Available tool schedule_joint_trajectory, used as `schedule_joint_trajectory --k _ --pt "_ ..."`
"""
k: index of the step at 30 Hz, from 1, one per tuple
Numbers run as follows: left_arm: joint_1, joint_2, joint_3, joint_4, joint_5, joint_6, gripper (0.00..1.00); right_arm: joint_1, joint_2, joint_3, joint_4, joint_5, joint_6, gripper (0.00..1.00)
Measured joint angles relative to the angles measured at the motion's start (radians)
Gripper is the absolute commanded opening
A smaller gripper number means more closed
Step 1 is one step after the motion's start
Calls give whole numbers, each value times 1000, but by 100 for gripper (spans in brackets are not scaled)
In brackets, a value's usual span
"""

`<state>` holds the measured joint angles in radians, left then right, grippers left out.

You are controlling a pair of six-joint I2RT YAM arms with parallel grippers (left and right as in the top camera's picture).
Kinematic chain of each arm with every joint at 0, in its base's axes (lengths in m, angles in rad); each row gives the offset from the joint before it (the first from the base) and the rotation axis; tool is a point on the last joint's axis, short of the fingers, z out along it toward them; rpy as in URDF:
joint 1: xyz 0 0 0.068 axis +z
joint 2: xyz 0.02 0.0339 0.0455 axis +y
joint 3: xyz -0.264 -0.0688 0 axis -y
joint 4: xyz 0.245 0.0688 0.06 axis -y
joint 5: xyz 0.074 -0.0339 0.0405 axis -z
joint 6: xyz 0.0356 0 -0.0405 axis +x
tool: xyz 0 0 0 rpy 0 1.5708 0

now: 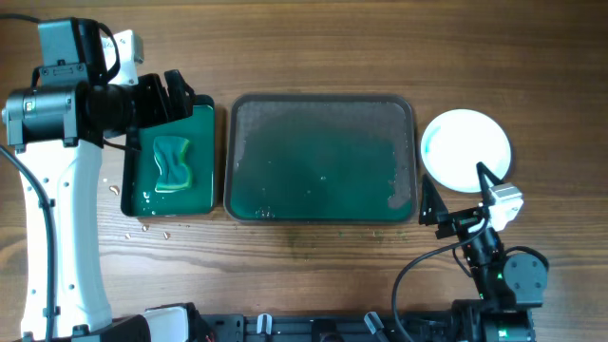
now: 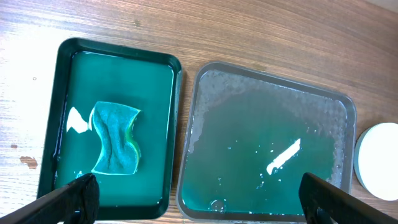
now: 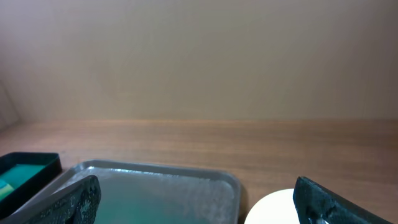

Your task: Clean dirty plates on tray and stack at the side

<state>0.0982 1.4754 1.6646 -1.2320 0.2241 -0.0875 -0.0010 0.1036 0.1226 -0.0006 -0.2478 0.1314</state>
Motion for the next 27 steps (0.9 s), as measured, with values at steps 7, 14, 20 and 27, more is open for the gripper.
schedule_joint_trajectory --k 7,14,20,27 --pt "0 0 0 0 0 0 100 8 -80 -107 16 0 33 100" --pt "0 0 0 0 0 0 100 38 -84 -116 17 -7 -61 100" --pt "0 0 0 0 0 0 100 38 -84 -116 17 -7 -108 100" --pt "0 0 0 0 0 0 100 38 -84 -116 17 -7 -111 100"
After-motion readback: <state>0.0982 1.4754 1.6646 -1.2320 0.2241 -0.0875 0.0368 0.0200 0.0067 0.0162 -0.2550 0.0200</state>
